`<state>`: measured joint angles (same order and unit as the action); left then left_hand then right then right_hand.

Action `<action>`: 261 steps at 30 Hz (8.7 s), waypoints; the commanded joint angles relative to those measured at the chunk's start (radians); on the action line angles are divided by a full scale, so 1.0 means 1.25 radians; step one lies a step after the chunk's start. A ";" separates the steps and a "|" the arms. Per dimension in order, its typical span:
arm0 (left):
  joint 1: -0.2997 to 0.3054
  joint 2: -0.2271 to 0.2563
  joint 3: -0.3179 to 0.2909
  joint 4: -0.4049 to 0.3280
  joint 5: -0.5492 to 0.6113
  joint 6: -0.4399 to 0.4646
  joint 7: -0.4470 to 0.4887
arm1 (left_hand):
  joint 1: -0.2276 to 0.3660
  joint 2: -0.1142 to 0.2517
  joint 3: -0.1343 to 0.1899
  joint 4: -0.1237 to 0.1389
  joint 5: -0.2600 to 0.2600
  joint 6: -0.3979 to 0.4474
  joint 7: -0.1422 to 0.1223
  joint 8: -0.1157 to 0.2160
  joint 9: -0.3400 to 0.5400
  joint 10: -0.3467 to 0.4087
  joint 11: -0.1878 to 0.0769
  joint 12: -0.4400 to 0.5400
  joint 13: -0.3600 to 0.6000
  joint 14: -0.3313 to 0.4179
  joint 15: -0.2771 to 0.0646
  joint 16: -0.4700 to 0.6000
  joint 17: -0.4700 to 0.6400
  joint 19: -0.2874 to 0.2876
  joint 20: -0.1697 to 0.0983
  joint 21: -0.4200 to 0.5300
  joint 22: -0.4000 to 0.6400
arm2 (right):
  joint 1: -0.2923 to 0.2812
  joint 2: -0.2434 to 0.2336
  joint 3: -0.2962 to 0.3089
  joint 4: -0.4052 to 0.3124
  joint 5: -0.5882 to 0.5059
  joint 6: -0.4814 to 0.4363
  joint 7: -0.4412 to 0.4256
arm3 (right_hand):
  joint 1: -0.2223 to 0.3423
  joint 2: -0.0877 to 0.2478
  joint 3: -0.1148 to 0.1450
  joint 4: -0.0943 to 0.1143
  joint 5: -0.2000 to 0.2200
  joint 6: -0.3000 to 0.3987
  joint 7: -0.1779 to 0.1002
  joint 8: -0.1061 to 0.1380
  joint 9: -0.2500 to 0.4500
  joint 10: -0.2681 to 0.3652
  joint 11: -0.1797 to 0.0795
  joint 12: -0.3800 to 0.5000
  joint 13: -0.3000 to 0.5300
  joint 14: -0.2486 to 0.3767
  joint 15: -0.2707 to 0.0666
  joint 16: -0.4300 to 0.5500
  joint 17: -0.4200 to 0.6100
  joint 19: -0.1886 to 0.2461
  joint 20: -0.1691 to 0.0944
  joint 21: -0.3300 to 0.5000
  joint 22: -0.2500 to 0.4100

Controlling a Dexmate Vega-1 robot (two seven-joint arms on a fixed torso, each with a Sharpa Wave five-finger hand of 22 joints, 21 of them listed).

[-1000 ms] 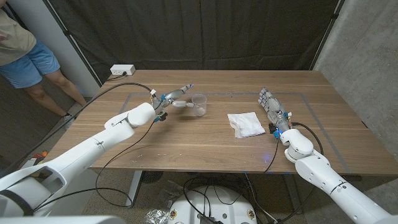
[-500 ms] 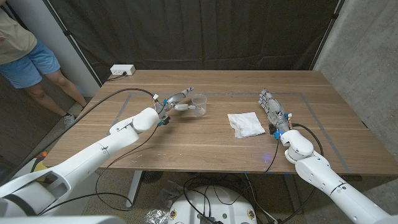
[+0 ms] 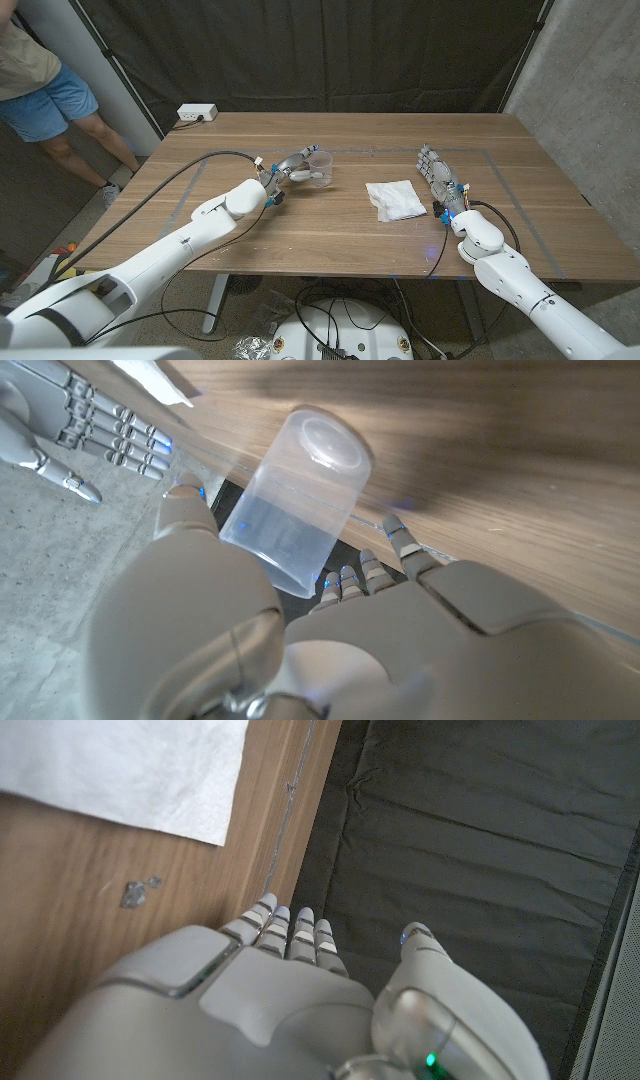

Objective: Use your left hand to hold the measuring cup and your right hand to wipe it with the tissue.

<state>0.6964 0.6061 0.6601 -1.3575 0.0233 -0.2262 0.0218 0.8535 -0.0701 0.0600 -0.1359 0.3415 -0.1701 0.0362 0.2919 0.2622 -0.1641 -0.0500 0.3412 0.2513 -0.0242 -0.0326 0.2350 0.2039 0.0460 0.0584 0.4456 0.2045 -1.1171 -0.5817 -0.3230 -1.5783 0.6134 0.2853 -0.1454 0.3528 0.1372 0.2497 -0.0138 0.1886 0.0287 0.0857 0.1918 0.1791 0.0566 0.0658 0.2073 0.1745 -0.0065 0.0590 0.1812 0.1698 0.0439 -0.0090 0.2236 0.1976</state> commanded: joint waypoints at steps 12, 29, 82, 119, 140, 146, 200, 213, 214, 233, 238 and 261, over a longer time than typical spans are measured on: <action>-0.072 -0.145 0.011 0.260 -0.117 -0.196 -0.029 | 0.195 0.040 0.025 -0.007 -0.053 0.336 -0.070 0.185 -0.019 0.469 -0.102 0.083 -0.044 0.483 -0.144 0.045 -0.013 0.281 -0.075 0.123 0.001 | 0.017 0.004 0.002 0.030 0.015 -0.005 0.011 | -0.007 -0.001 -0.003 0.002 -0.003 0.005 0.003 -0.001 0.004 0.005 0.001 -0.003 0.004 0.004 0.006 0.000 0.002 0.002 0.005 0.003 0.003; -0.065 -0.146 -0.002 0.240 -0.126 -0.172 0.010 | 0.247 0.129 0.080 0.015 -0.125 0.661 -0.052 0.325 -0.048 0.788 -0.121 0.068 -0.045 0.782 -0.147 0.055 -0.009 0.391 -0.106 0.248 0.006 | 0.024 -0.050 -0.029 -0.022 -0.130 -0.055 -0.074 | -0.006 0.002 -0.002 -0.001 -0.002 0.010 0.000 0.001 0.004 0.008 0.003 -0.002 0.004 0.005 0.007 0.000 0.002 0.003 0.008 0.003 0.003; -0.067 -0.137 0.003 0.190 -0.110 -0.150 0.014 | 0.236 0.115 0.090 0.014 -0.129 0.604 -0.068 0.295 -0.042 0.756 -0.121 -0.031 -0.038 0.743 -0.149 -0.005 0.004 0.317 -0.118 0.270 -0.006 | 0.073 -0.363 -0.257 -0.526 -0.859 -0.732 0.085 | 0.067 0.001 0.020 -0.060 -0.007 0.024 -0.048 -0.006 0.006 0.042 -0.027 -0.003 0.004 0.037 -0.015 -0.002 0.000 0.020 0.010 0.002 0.000; -0.045 -0.109 -0.013 0.138 -0.117 -0.141 0.007 | 0.234 0.117 0.097 0.014 -0.130 0.605 -0.068 0.298 -0.039 0.766 -0.121 -0.052 -0.034 0.745 -0.149 -0.012 0.007 0.310 -0.121 0.282 -0.009 | 0.231 -0.302 -0.442 -0.508 -1.109 -0.899 0.499 | 0.130 0.015 0.036 -0.090 -0.003 -0.057 -0.029 -0.008 0.007 -0.056 -0.020 -0.018 0.005 -0.008 -0.013 -0.002 0.000 0.026 0.003 0.003 0.000; -0.039 -0.107 -0.020 0.133 -0.125 -0.149 0.003 | 0.230 0.116 0.101 0.015 -0.130 0.606 -0.069 0.300 -0.038 0.773 -0.120 -0.063 -0.033 0.749 -0.149 -0.015 0.008 0.306 -0.125 0.289 -0.010 | 0.178 -0.278 -0.423 -0.475 -1.187 -0.888 0.481 | 0.301 -0.003 0.055 -0.120 0.018 0.109 -0.054 0.029 0.006 0.188 -0.046 0.055 0.010 0.282 -0.133 0.039 0.012 0.190 -0.042 0.088 0.017; -0.042 -0.110 -0.019 0.138 -0.126 -0.149 -0.002 | 0.229 0.117 0.102 0.015 -0.130 0.606 -0.067 0.300 -0.038 0.773 -0.120 -0.066 -0.032 0.749 -0.149 -0.016 0.008 0.305 -0.124 0.291 -0.010 | 0.125 -0.276 -0.399 -0.467 -1.210 -0.876 0.363 | 0.376 0.001 0.057 -0.119 0.025 0.257 -0.086 0.058 0.006 0.364 -0.068 0.100 0.015 0.460 -0.208 0.103 0.043 0.264 -0.057 0.150 0.036; -0.115 -0.161 0.000 0.242 -0.238 -0.186 -0.191 | 0.226 0.123 0.117 0.015 -0.131 0.610 -0.066 0.303 -0.038 0.778 -0.116 -0.084 -0.023 0.756 -0.148 -0.017 0.012 0.285 -0.117 0.304 -0.011 | -0.018 -0.042 -0.166 -0.248 -0.846 -0.458 -0.442 | 0.581 0.033 0.004 -0.082 0.007 0.756 -0.144 0.161 0.024 0.787 -0.128 0.270 0.148 0.745 -0.231 0.444 0.356 0.297 -0.074 0.394 0.160; -0.148 -0.173 0.009 0.290 -0.281 -0.212 -0.307 | 0.204 0.092 0.112 0.016 -0.129 0.544 -0.072 0.277 -0.040 0.714 -0.111 -0.109 -0.015 0.738 -0.147 -0.024 0.025 0.249 -0.107 0.302 -0.013 | -0.012 -0.014 -0.151 -0.216 -0.771 -0.397 -0.464 | 0.582 0.031 0.005 -0.078 0.005 0.754 -0.141 0.159 0.025 0.784 -0.127 0.271 0.158 0.745 -0.231 0.437 0.356 0.293 -0.072 0.407 0.163; -0.149 -0.173 0.010 0.291 -0.281 -0.213 -0.311 | 0.199 0.088 0.109 0.018 -0.129 0.540 -0.072 0.276 -0.040 0.704 -0.109 -0.112 -0.015 0.733 -0.146 -0.026 0.026 0.247 -0.107 0.302 -0.013 | -0.012 -0.014 -0.151 -0.216 -0.770 -0.398 -0.465 | 0.582 0.031 0.005 -0.078 0.005 0.755 -0.141 0.160 0.025 0.784 -0.126 0.271 0.158 0.746 -0.232 0.437 0.356 0.293 -0.072 0.408 0.164; -0.145 -0.186 0.008 0.271 -0.313 -0.224 -0.362 | 0.153 0.069 0.092 0.035 -0.118 0.489 -0.063 0.257 -0.039 0.633 -0.087 -0.116 -0.015 0.667 -0.144 -0.029 0.039 0.215 -0.096 0.295 -0.013 | -0.027 0.041 -0.111 -0.191 -0.626 -0.335 -0.468 | 0.589 0.027 0.004 -0.078 0.003 0.764 -0.139 0.162 0.026 0.794 -0.126 0.276 0.172 0.758 -0.232 0.440 0.361 0.291 -0.069 0.433 0.169; -0.142 -0.189 0.011 0.256 -0.312 -0.220 -0.363 | 0.152 0.069 0.092 0.035 -0.118 0.489 -0.063 0.257 -0.039 0.632 -0.087 -0.116 -0.015 0.665 -0.144 -0.028 0.040 0.214 -0.096 0.295 -0.013 | -0.028 0.055 -0.104 -0.189 -0.593 -0.332 -0.468 | 0.591 0.025 0.002 -0.079 0.003 0.766 -0.137 0.163 0.027 0.798 -0.123 0.277 0.175 0.763 -0.232 0.443 0.360 0.293 -0.068 0.440 0.170; -0.158 -0.226 0.041 0.260 -0.283 -0.206 -0.353 | 0.155 0.096 0.104 0.037 -0.114 0.492 -0.067 0.260 -0.039 0.626 -0.088 -0.114 -0.014 0.678 -0.145 0.001 0.067 0.182 -0.067 0.284 -0.012 | -0.033 0.091 -0.095 -0.215 -0.504 -0.252 -0.453 | 0.599 0.022 -0.011 -0.081 0.002 0.776 -0.129 0.166 0.030 0.819 -0.110 0.281 0.185 0.780 -0.230 0.461 0.359 0.292 -0.063 0.474 0.178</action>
<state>0.5090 0.3449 0.6980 -1.0390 -0.3443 -0.4875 -0.4270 1.0364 0.0328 0.1824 -0.0865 0.1924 0.4387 -0.0443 0.6135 0.2116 0.6211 -0.1606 0.1943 0.2303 0.8145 -0.0965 0.2272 0.2813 0.2744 -0.0250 0.8013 0.1863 -1.1565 -0.4896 -0.4449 -1.8298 -0.0596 -0.0607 -0.7216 1.0941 0.1653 0.2384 -0.1157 0.1916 0.9850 -0.0730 0.3888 0.2118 1.0716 -0.0699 0.5519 0.4015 0.9585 -0.1377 0.7512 0.6160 0.4081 -0.0412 0.8082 0.4154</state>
